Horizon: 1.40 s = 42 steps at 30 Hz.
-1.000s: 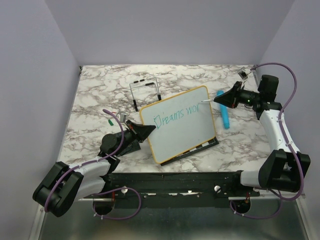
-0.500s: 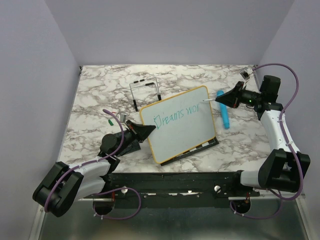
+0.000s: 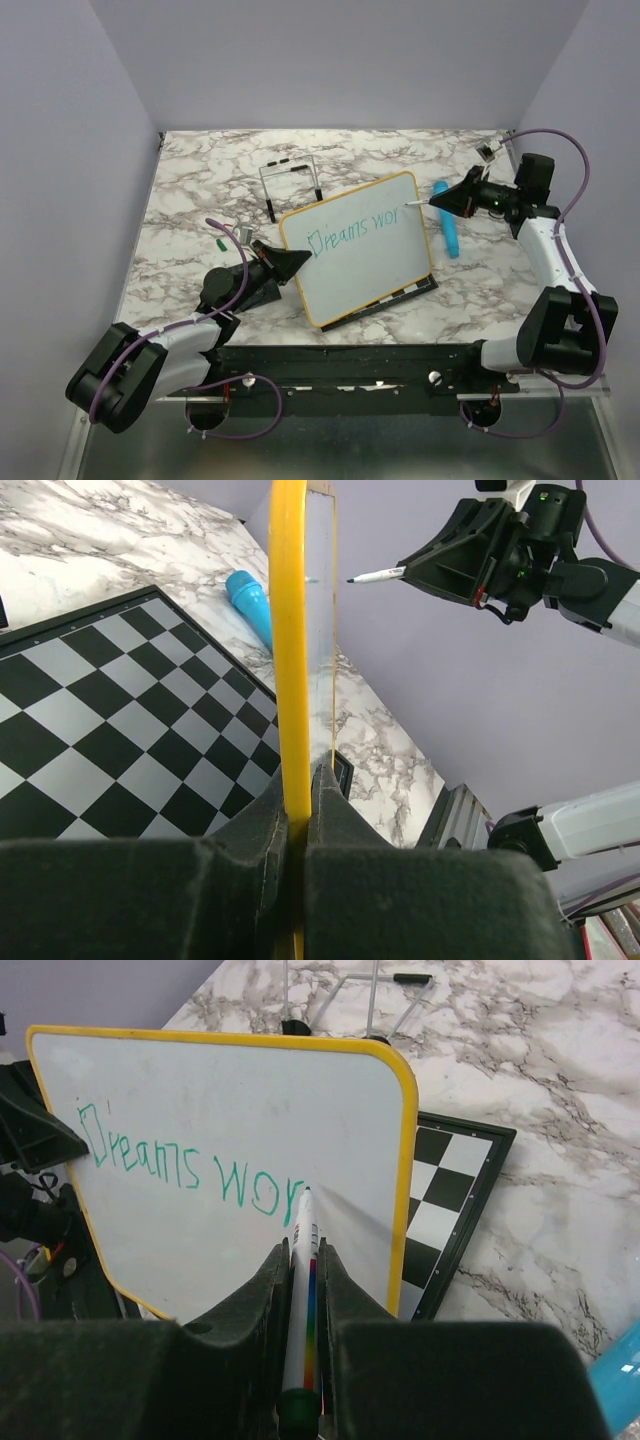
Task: Write a sentence on the whiteboard
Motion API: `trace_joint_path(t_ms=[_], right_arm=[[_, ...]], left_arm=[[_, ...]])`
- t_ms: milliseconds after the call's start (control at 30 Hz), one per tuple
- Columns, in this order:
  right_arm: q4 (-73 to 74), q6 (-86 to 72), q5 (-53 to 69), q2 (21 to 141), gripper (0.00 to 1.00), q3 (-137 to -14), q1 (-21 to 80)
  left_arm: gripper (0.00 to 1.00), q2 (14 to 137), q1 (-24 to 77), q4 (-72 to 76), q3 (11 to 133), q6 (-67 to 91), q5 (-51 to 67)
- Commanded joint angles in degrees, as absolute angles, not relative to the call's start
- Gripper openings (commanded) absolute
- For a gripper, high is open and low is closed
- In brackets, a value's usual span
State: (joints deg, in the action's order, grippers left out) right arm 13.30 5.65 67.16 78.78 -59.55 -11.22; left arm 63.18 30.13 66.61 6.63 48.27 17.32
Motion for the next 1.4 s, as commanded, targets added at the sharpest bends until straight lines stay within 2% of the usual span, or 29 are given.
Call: trace_joint_path(t_ms=[0, 1067, 1367], right_arm=[[12.3, 6.7, 66.2, 80.2, 0.01, -58.7, -10.1], [12.7, 5.4, 56.5, 80.5, 0.01, -60.2, -8.3], [10.7, 5.1, 62.9, 78.9, 0.01, -59.8, -8.5]], left_arm=[[0.0, 64.4, 30.4, 63.6, 6.1, 41.8, 19.0], [0.0, 64.1, 30.4, 63.3, 6.0, 41.7, 19.0], [0.0, 64.2, 30.4, 63.2, 6.1, 41.6, 19.2]])
